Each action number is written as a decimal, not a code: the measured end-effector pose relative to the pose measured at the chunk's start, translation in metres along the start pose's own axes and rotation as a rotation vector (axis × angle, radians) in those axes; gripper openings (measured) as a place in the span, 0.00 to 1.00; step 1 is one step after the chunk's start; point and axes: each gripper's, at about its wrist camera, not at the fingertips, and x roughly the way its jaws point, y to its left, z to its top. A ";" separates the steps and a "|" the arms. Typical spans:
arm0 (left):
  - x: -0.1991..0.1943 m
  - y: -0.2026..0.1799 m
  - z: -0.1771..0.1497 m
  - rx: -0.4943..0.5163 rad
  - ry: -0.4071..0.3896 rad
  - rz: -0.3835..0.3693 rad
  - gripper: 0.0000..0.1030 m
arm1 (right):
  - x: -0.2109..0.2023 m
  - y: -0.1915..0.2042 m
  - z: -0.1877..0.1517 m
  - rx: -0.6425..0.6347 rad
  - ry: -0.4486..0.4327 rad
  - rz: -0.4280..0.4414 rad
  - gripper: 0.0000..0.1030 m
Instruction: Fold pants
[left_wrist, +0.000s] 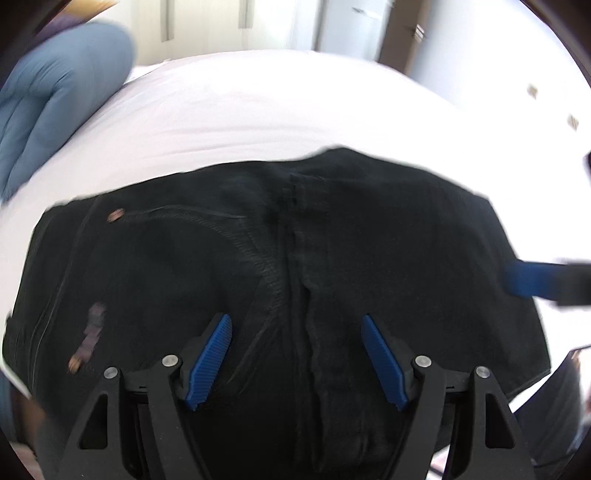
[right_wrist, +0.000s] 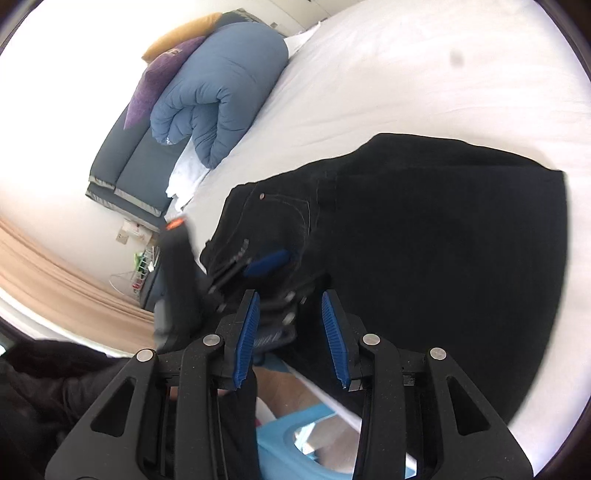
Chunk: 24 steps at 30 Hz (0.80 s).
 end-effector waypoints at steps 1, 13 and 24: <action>-0.010 0.012 -0.003 -0.042 -0.010 -0.007 0.73 | 0.011 -0.004 0.011 0.027 0.007 0.017 0.34; -0.098 0.167 -0.045 -0.575 -0.154 0.039 0.81 | 0.095 -0.028 0.038 0.082 0.102 -0.055 0.47; -0.082 0.230 -0.070 -0.906 -0.142 -0.054 0.83 | 0.135 0.014 0.092 0.154 0.139 0.138 0.51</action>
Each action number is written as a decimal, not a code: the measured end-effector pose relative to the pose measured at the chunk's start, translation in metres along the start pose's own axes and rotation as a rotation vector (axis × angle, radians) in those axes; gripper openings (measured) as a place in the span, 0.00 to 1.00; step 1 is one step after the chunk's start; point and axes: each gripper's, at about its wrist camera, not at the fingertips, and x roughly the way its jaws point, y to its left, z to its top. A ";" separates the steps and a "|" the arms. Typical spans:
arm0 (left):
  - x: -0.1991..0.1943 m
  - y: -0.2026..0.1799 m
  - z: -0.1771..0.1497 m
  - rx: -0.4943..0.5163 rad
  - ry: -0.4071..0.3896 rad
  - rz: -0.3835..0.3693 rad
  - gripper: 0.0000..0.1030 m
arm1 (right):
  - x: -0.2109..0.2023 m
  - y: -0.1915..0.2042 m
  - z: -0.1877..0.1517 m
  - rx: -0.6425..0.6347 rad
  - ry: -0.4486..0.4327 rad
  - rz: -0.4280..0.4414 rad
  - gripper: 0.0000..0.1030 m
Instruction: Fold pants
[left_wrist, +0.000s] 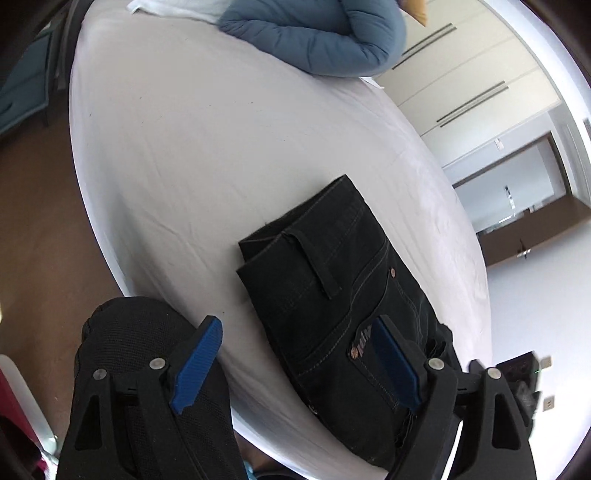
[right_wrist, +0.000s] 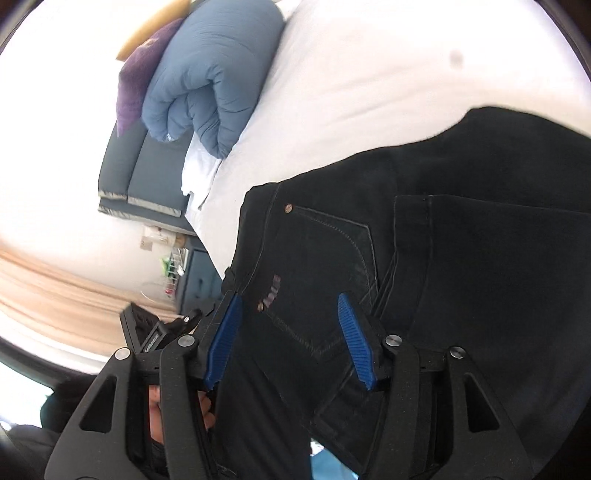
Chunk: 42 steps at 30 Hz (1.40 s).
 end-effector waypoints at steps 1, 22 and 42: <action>0.002 0.003 0.003 -0.011 -0.002 0.002 0.85 | 0.006 -0.010 0.003 0.040 0.009 -0.013 0.51; 0.041 0.021 0.033 -0.185 0.055 -0.073 0.59 | 0.016 -0.045 0.011 0.176 -0.023 -0.028 0.45; 0.046 0.018 0.036 -0.183 0.097 -0.053 0.28 | 0.024 -0.032 0.012 0.165 -0.041 -0.118 0.45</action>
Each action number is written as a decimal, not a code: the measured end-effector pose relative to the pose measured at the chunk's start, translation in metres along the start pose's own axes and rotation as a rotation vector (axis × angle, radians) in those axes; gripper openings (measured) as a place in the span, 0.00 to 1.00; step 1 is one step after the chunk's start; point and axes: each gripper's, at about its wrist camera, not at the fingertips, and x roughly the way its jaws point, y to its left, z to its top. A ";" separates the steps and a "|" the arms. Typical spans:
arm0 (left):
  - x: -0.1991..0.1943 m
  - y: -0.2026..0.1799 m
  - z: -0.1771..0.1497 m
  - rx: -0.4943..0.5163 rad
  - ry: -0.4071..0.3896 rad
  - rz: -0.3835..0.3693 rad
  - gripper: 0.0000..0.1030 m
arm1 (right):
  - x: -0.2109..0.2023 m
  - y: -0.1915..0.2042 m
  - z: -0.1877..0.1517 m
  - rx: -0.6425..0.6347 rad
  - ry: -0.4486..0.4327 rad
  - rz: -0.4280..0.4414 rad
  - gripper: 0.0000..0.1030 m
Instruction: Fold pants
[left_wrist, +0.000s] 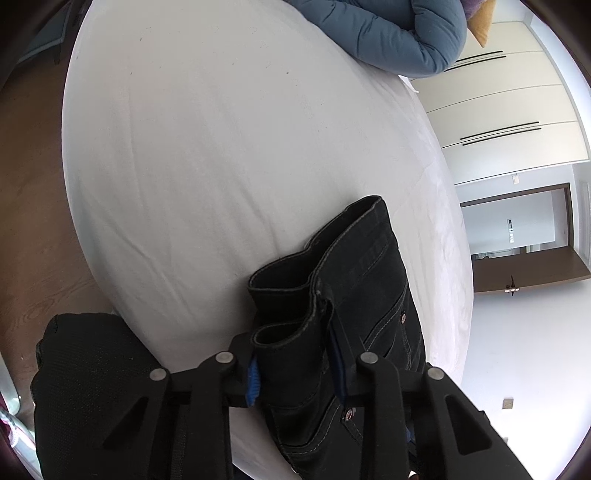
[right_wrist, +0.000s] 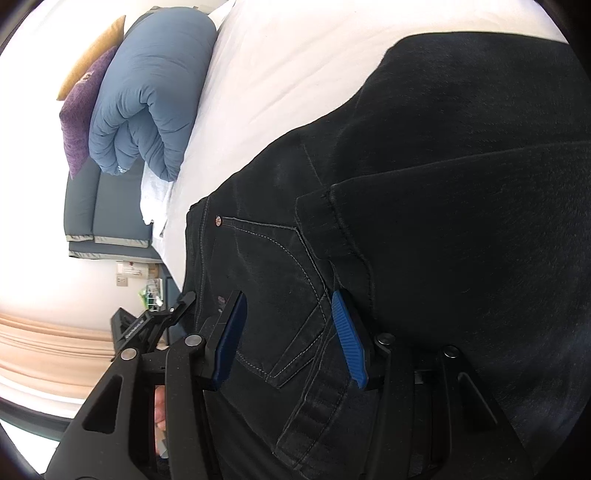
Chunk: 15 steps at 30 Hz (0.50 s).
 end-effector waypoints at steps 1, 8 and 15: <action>-0.002 -0.001 -0.001 0.009 -0.007 0.001 0.26 | 0.000 0.001 -0.001 -0.007 -0.005 -0.006 0.45; -0.017 -0.007 -0.010 0.025 -0.064 -0.011 0.18 | 0.001 0.000 0.001 -0.009 -0.014 0.004 0.45; -0.033 -0.035 -0.021 0.124 -0.141 -0.010 0.14 | 0.001 -0.002 0.003 -0.010 -0.021 0.009 0.45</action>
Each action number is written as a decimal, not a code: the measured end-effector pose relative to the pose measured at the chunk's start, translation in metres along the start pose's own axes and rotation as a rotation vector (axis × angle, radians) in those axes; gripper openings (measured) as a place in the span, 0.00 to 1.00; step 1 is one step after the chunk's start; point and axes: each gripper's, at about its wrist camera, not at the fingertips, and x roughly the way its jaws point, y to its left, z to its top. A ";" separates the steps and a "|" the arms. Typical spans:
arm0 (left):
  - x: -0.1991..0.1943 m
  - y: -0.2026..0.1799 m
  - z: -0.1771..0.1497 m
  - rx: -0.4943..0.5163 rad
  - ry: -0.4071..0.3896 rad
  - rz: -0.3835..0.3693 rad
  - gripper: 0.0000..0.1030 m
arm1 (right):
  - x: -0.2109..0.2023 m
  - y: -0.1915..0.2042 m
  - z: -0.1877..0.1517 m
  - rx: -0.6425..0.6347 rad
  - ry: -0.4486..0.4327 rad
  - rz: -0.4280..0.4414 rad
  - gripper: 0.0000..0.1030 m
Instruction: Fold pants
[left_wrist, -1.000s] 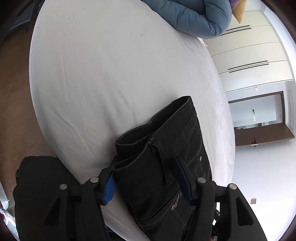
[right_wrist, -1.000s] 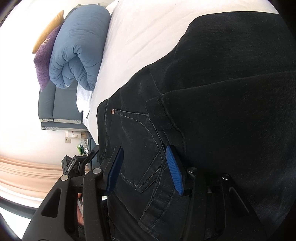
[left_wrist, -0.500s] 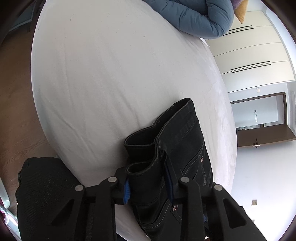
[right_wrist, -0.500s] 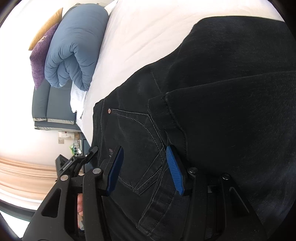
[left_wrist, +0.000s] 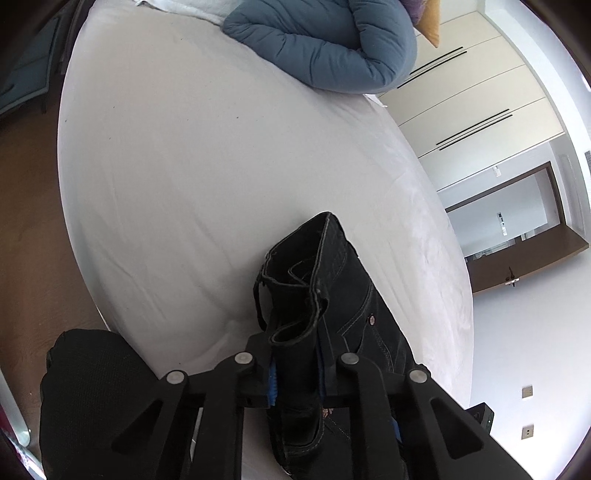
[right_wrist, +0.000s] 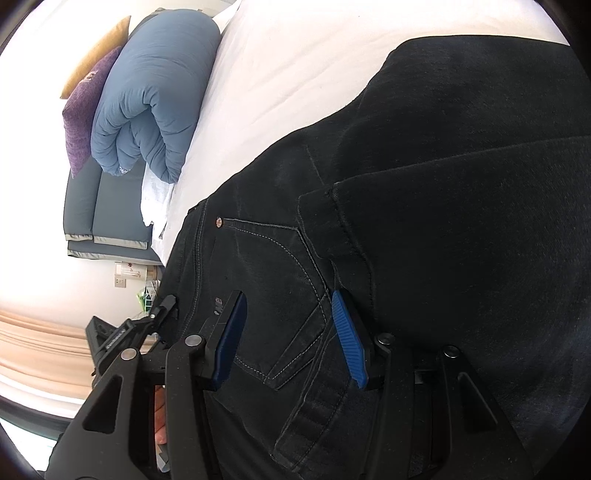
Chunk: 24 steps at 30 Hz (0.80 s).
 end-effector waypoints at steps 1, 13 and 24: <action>-0.001 -0.004 0.000 0.012 -0.006 -0.001 0.14 | 0.000 0.000 0.000 0.000 -0.001 0.001 0.45; -0.025 -0.093 -0.031 0.345 -0.074 -0.026 0.13 | -0.007 -0.014 0.005 0.062 -0.014 0.084 0.46; -0.006 -0.200 -0.141 0.804 -0.003 -0.051 0.13 | -0.110 -0.001 0.015 0.006 -0.138 0.246 0.78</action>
